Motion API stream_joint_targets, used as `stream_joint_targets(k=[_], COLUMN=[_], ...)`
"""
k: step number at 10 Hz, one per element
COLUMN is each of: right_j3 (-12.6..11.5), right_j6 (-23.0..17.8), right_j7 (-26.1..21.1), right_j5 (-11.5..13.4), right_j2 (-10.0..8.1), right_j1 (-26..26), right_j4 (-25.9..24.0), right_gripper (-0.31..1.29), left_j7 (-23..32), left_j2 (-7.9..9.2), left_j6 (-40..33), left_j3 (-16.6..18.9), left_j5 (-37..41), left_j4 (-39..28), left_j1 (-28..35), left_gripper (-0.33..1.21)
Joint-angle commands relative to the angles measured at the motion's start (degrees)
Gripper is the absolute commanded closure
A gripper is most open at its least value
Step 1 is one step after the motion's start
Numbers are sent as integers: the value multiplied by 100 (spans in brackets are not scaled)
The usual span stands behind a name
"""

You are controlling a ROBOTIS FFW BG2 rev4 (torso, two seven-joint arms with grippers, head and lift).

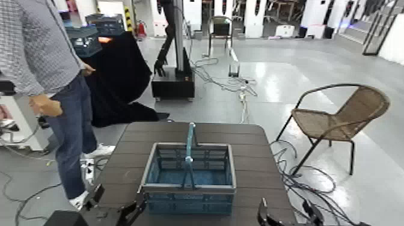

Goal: Grasp the handle of the crate.

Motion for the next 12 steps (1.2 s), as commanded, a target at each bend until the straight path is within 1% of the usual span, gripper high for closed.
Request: stream_joint_targets(k=[1,4,6,7,8,9,12], right_j3=[8,8,25,16,25,25,34], right_j6=[-6,-14,-14,-14,-6,3,12], right_j7=[-6,-6,-6,-6,-6,-6,-6], right_j5=[-5,-5,-23,-23,-23,-32,-40], right_j2=[0,0,0,0,0,0,9], right_j1=[9,0,-9,-9,-9,-9,-35], right_j4=[-6,2,20,20,20,29,46], right_gripper=[15,15,15,15,15,15,15], left_j7=[-1,-1,-27,-106,-247,-335,-379], left_j2=[-37,-45,-45,-45,-28,34,306], left_j6=[-19,-19,121,271,587,860,1774], left_j3=[45,63,106,150,212,238,203], left_j5=[16,34,192,324,509,676,1607], left_j4=[0,0,0,0,-27,-71,-79], left_j1=[28,28,-51,-130,-245,-359,-772], left_gripper=[11,11,11,11,11,11,11])
